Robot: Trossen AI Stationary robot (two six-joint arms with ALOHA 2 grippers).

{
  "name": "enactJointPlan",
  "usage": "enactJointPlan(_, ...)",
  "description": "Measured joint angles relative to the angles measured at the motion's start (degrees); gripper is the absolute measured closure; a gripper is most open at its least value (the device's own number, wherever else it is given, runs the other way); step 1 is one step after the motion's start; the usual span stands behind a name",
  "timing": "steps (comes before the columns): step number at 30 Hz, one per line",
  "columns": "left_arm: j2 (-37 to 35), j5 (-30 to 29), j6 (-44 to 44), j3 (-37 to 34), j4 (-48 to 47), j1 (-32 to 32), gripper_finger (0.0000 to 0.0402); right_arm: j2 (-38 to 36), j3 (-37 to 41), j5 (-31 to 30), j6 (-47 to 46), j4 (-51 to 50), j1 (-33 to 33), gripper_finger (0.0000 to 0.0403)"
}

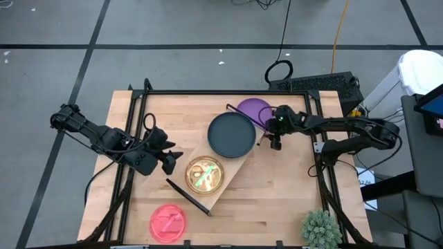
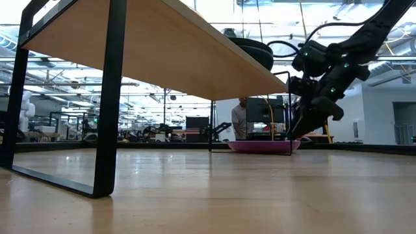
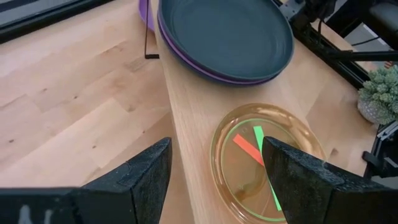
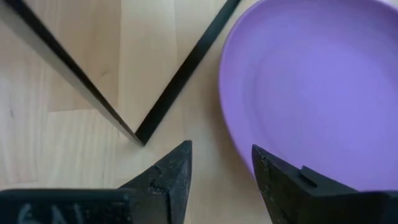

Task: Place and stack plates onto a shelf
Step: Stack the purple plate on top of the black plate on the shelf

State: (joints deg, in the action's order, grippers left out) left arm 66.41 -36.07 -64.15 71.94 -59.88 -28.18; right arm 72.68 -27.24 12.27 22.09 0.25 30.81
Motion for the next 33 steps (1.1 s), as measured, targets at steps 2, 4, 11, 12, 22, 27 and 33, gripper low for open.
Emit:
enactJointPlan(2,0.0,0.0,0.36,0.0,0.0,0.0,0.0147,0.57,0.0,0.02,0.19,0.03,0.0,0.0238)
enactJointPlan(4,0.0,0.0,0.89,0.0,-0.02,0.0,0.0147,1.11,0.0,0.01,1.14,0.48,0.0,0.0222)
enactJointPlan(11,0.0,0.0,2.61,0.0,-0.02,0.0,0.0147,2.51,0.0,-0.07,4.45,0.81,0.0,0.0204)
enactJointPlan(12,0.0,0.0,2.61,0.0,-0.02,0.0,0.0147,2.71,0.0,-0.08,5.48,0.81,0.0,0.0206)
enactJointPlan(22,0.0,0.0,2.54,0.0,-0.02,0.0,0.0147,6.68,0.0,-0.08,10.54,1.37,0.03,0.0213)
enactJointPlan(27,0.0,0.02,2.53,0.0,0.02,0.0,0.0147,6.89,0.0,-0.22,12.52,2.12,0.07,0.0213)
enactJointPlan(33,0.0,0.04,2.78,0.0,0.02,0.0,0.0147,6.91,0.0,-0.26,15.54,2.14,1.19,0.0219)
